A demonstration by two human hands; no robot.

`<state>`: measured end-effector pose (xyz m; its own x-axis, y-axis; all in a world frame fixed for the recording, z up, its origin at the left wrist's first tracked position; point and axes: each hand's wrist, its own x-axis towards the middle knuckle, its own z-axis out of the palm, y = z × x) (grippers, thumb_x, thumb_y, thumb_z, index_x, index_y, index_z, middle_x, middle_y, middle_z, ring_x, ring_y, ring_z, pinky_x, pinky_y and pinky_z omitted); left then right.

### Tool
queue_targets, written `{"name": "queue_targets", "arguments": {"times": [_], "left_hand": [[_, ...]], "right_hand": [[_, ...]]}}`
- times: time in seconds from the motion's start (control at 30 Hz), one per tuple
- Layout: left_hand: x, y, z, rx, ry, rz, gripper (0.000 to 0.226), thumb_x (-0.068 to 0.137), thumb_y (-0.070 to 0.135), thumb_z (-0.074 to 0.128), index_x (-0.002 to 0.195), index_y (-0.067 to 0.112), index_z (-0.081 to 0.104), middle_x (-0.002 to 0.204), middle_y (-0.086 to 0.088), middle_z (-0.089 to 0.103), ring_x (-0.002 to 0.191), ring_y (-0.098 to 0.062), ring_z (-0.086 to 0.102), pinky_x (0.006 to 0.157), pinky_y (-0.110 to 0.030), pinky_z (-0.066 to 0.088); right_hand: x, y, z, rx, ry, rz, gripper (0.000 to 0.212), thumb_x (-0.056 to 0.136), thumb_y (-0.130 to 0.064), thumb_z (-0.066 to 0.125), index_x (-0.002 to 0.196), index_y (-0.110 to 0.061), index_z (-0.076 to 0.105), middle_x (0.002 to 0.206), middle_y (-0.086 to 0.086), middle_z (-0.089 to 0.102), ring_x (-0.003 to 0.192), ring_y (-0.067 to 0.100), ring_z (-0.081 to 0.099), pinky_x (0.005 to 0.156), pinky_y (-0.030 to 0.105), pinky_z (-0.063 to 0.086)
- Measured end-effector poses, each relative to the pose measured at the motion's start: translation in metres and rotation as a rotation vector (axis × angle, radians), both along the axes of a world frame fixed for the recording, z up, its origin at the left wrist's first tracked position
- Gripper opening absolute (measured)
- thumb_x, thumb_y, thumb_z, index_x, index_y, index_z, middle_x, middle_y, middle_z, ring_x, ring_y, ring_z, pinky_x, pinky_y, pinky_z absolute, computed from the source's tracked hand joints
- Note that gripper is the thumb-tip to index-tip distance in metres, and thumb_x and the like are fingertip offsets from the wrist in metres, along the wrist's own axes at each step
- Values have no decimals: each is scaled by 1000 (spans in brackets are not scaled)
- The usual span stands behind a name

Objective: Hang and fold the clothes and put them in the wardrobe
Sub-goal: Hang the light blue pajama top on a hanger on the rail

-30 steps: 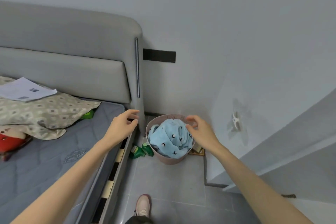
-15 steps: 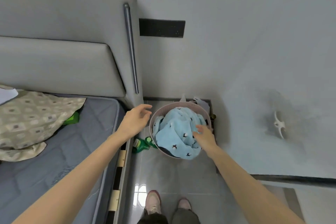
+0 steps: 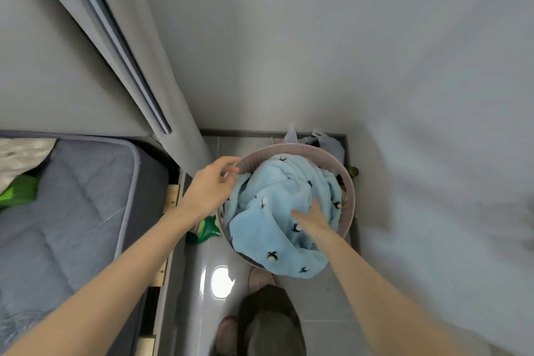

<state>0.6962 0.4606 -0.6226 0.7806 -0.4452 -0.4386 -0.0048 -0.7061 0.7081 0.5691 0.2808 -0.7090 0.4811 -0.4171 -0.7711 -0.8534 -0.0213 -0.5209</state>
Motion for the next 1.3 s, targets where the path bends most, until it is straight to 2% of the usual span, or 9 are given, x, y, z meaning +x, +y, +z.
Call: {"name": "queue_targets", "arguments": {"times": [0.13,0.3,0.43,0.63,0.77,0.9,1.0,1.1,1.3], "left_hand": [[10,-11,-26,-5,-3,12,36,97,17,47,133,22,49,117,6,62,102,-9,58,62,-4,44],[14,-21,-18,0,-5,-5,35,97,16,47,131,24,51,117,7,63,106,-9,57,66,-4,44],[14,-30,19,-15,-12,-35,35,98,17,46,131,24,51,116,10,62,109,-11,57,88,-21,41],[0,-32,97,-47,-46,-108,34,97,15,46,130,23,51,117,6,61,101,-10,56,89,-21,41],[-14,-23,159,-68,-104,-178,37,96,15,47,131,24,50,117,7,61,93,-8,55,85,-22,41],[-29,-13,198,-126,-109,-257,44,91,21,58,133,28,47,120,5,57,90,-11,60,81,-19,46],[-46,0,231,-182,-113,-389,67,82,27,70,140,28,36,128,6,50,113,-11,53,86,-9,42],[-63,10,259,-171,-131,-577,104,68,39,81,148,36,15,144,8,35,130,-11,33,107,-29,32],[-95,26,303,257,-543,-785,134,53,51,81,147,36,-14,151,11,4,142,-20,2,107,-65,-6]], "right_hand": [[8,-4,-24,13,2,-6,21,90,-11,54,106,1,58,90,13,58,81,25,52,66,38,41],[12,-13,2,74,-54,-62,8,87,-8,51,80,-4,49,75,13,43,74,22,38,66,34,31],[10,-21,51,40,-144,-44,26,90,-17,55,93,8,57,80,23,50,74,23,46,66,34,37],[-2,-30,148,-55,-278,20,20,93,-22,56,74,-26,52,72,-5,52,68,10,48,59,20,36],[-12,-26,244,-143,-456,29,19,95,-22,56,107,-12,65,102,5,67,95,22,62,85,38,50],[-13,-25,334,-184,-613,-56,9,94,-23,57,91,-21,65,92,2,69,82,16,65,72,31,54],[-27,-16,408,-165,-753,-184,9,93,-23,59,87,-23,66,82,-1,70,67,9,67,57,21,54],[-42,-3,477,-151,-883,-288,9,93,-21,59,91,-16,66,84,3,70,71,13,66,61,24,56],[-82,17,577,-16,-1078,-491,12,94,-23,58,91,-13,64,83,6,68,72,16,66,68,31,57]]}}
